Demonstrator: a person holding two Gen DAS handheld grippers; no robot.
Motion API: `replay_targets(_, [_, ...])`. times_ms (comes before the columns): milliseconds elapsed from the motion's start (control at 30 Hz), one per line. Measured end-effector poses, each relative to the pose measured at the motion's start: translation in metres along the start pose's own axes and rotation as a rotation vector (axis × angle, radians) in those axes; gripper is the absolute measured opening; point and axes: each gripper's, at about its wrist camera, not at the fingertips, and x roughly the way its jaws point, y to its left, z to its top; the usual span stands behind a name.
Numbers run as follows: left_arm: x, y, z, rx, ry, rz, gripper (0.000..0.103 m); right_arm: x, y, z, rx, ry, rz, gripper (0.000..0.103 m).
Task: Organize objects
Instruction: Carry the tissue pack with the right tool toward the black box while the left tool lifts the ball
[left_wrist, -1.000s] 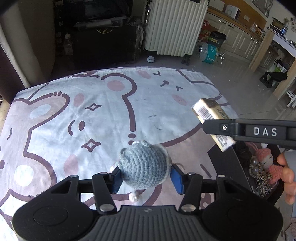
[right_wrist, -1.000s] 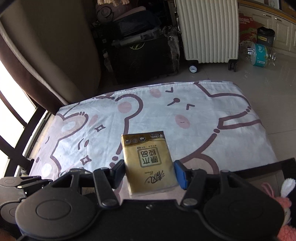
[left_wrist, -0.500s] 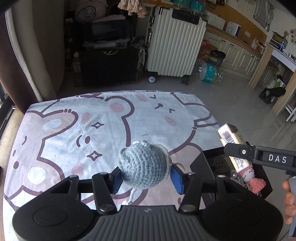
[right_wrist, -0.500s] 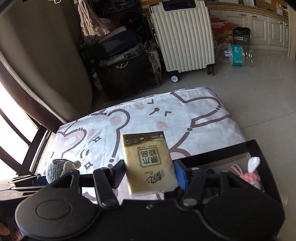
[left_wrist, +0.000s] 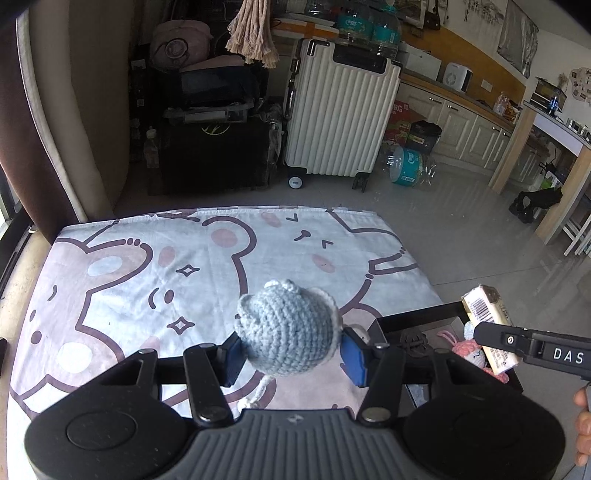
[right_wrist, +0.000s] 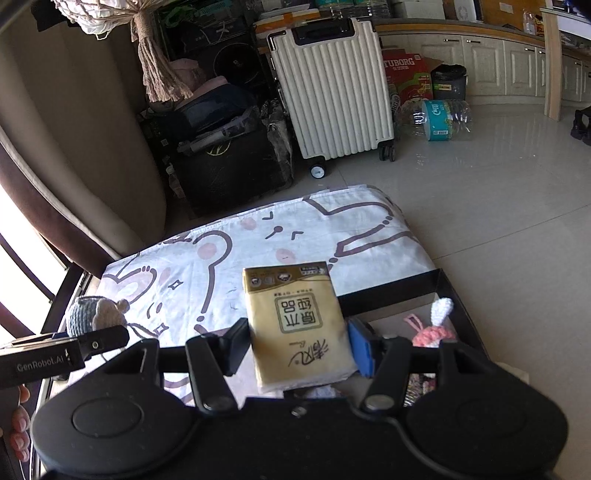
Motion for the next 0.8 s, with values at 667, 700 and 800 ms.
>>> replay_targets(667, [0.013, -0.031, -0.002, 0.050, -0.001, -0.056, 0.054, 0.042, -0.052, -0.031, 0.164, 0.192, 0.001, 0.058])
replay_targets(700, [0.014, -0.033, -0.002, 0.049, 0.001, -0.062, 0.054, 0.045, -0.052, -0.033, 0.166, 0.202, 0.007, 0.058])
replay_targets(800, [0.016, -0.039, -0.002, 0.059, 0.003, -0.073, 0.054, 0.054, -0.053, -0.038, 0.161, 0.227, 0.003, 0.058])
